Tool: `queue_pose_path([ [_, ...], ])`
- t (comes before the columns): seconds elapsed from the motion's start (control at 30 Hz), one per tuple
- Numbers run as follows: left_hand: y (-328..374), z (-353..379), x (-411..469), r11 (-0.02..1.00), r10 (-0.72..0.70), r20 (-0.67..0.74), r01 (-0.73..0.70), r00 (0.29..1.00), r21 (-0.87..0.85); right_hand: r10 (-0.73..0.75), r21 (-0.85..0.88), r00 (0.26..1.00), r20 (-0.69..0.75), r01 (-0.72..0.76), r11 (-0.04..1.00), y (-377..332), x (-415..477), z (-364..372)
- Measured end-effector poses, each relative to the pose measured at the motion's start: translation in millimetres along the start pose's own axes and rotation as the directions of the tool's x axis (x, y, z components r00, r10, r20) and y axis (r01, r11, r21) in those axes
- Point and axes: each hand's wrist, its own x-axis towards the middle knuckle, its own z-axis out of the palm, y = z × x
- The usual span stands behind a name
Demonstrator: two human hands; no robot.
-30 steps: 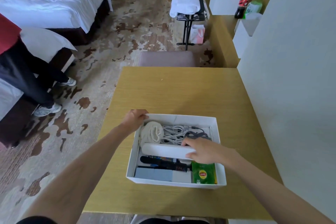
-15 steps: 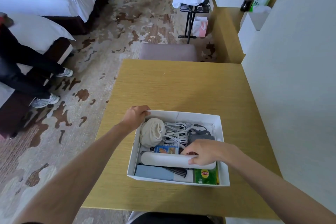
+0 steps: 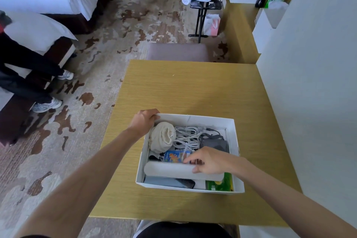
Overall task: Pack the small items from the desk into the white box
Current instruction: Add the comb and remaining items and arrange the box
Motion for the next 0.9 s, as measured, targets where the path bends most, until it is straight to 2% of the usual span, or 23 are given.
queue_pose_path([
  [0.13, 0, 0, 0, 1.000, 0.004, -0.008, -0.004, 1.000, 0.008, -0.050, 0.028, 0.995, 0.090, 0.047, 0.998, -6, -5, 3],
  [0.27, 1, -1, 0, 1.000, 0.016, -0.003, -0.016, 1.000, -0.008, -0.057, -0.076, 0.996, 0.074, 0.063, 0.995, -15, -2, 5],
  [0.33, 1, -2, 0, 1.000, 0.010, 0.000, -0.010, 1.000, -0.006, -0.071, -0.125, 0.997, 0.012, 0.072, 0.989, -14, -4, 0],
  [0.43, 0, -3, 0, 1.000, 0.025, 0.006, -0.025, 1.000, -0.019, -0.067, -0.013, 0.986, -0.151, 0.065, 0.998, -4, -10, -19],
  [0.5, 1, -4, 1, 0.999, 0.042, 0.015, -0.041, 0.999, -0.032, -0.056, 0.090, 0.958, -0.283, 0.084, 0.992, 2, -10, -37],
  [0.63, 1, -8, 0, 0.996, 0.088, 0.022, -0.088, 0.996, -0.016, -0.048, 0.158, 0.870, -0.491, 0.143, 0.977, 14, -5, -76],
  [0.8, -9, -12, 2, 0.998, 0.062, 0.091, -0.064, 0.994, 0.026, 0.063, 0.243, 0.794, -0.605, 0.108, 0.964, 32, 16, -118],
  [0.9, -15, -12, 10, 0.992, 0.089, 0.180, -0.070, 0.980, -0.109, 0.132, 0.211, 0.849, -0.511, -0.025, 0.977, 50, 45, -137],
])
